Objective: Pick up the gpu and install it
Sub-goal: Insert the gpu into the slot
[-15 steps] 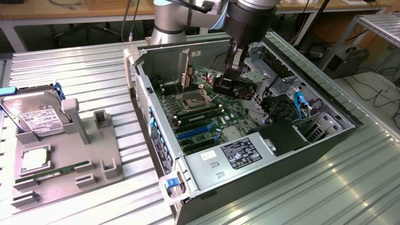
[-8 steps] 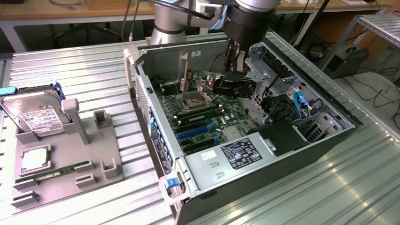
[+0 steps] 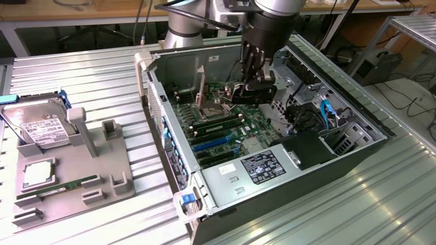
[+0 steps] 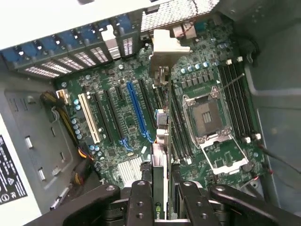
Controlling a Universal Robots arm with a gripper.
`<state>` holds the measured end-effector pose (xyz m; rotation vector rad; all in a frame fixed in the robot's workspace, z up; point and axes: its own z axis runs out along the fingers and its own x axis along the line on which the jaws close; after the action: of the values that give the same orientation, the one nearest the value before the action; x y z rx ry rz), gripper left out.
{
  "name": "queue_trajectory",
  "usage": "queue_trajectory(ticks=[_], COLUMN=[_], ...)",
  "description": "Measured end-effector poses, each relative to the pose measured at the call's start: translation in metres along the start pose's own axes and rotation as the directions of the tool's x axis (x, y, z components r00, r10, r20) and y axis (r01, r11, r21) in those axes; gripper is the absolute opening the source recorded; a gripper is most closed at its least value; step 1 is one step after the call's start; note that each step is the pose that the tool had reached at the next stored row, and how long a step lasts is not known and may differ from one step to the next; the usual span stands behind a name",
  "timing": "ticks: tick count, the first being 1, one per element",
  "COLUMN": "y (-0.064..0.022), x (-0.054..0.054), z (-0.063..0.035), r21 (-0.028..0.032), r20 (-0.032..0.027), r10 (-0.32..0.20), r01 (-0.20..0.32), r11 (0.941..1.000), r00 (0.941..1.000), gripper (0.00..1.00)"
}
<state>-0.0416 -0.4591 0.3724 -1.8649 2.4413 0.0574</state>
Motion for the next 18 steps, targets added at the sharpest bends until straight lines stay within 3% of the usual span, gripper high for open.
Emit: queue_trajectory(ticks=[4,8,11,18], y=[0.0000,0.0005,0.0053,0.0218], x=[0.000,0.001,0.002,0.008], z=[0.0023,0.0075,0.0137,0.0259], r21=[-0.0037,-0.0105,-0.0120,-0.0133], r20=[0.0026,0.0050,0.0057,0.0062], r10=[-0.101,-0.200,-0.221,-0.239], r01=[0.101,0.201,0.221,0.239], r11=[0.9949,0.9796,0.9751,0.9710], r00=[0.9949,0.9797,0.9752,0.9711], gripper=[0.26,0.26,0.26,0.26])
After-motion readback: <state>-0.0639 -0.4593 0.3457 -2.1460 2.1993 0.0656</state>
